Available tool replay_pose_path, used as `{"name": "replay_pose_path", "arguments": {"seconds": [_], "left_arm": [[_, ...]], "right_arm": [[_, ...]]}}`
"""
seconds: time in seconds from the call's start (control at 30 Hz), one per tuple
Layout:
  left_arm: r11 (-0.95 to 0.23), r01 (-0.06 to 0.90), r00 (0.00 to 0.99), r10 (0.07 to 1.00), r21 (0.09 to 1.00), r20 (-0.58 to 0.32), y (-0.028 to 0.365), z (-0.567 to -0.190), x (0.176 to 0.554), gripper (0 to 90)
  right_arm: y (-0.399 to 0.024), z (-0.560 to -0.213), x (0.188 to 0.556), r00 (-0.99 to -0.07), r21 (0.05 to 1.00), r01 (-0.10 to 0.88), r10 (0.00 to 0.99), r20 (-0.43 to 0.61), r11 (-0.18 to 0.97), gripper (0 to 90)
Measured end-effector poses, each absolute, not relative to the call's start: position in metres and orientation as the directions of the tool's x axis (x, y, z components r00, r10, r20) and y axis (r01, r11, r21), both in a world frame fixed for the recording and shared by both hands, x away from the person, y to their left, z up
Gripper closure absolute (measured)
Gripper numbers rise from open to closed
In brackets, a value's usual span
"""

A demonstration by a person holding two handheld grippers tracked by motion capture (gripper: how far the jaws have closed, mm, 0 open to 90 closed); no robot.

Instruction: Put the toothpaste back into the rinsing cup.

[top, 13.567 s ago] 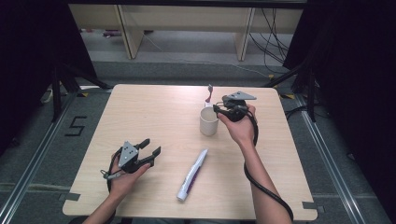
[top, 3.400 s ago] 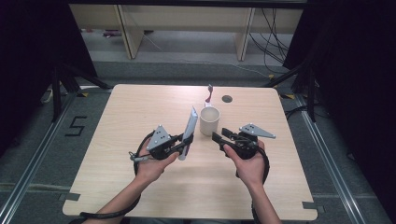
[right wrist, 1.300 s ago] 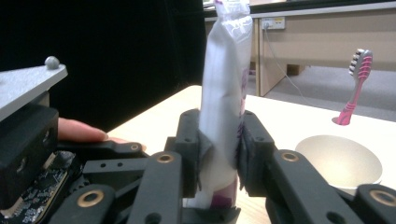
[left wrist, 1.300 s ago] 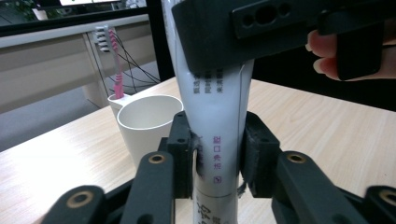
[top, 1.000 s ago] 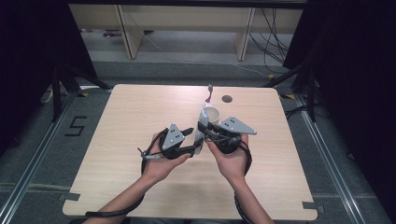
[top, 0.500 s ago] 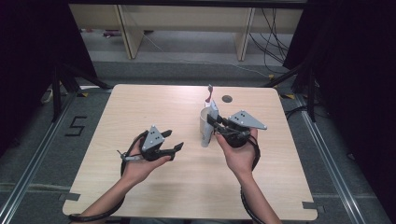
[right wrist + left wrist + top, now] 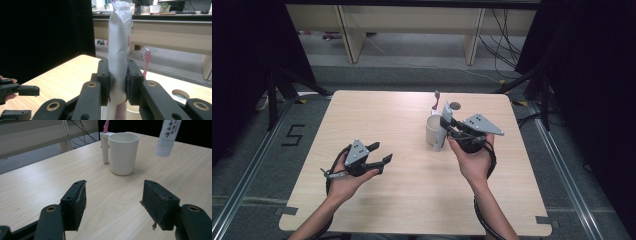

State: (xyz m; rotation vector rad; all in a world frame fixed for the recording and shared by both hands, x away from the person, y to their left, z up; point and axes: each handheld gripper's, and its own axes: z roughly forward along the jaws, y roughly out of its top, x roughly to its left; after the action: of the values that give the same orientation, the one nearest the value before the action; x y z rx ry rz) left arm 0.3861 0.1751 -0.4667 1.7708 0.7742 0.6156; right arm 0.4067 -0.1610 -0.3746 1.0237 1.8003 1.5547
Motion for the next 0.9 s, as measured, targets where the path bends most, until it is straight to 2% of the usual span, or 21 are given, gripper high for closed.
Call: {"name": "replay_pose_path", "arguments": {"seconds": [0.57, 0.9], "left_arm": [[-0.169, 0.236, 0.57, 0.822, 0.957, 0.005, 0.213, -0.501, 0.38, 36.3], [-0.135, 0.201, 0.558, 0.83, 0.97, 0.0, 0.218, -0.511, 0.383, 36.2]], "right_arm": [[-0.165, -0.369, 0.415, -0.547, 0.98, 0.193, 0.833, 0.075, 0.038, 76.8], [-0.165, -0.367, 0.419, -0.538, 0.983, 0.178, 0.841, 0.054, 0.051, 76.8]]}}
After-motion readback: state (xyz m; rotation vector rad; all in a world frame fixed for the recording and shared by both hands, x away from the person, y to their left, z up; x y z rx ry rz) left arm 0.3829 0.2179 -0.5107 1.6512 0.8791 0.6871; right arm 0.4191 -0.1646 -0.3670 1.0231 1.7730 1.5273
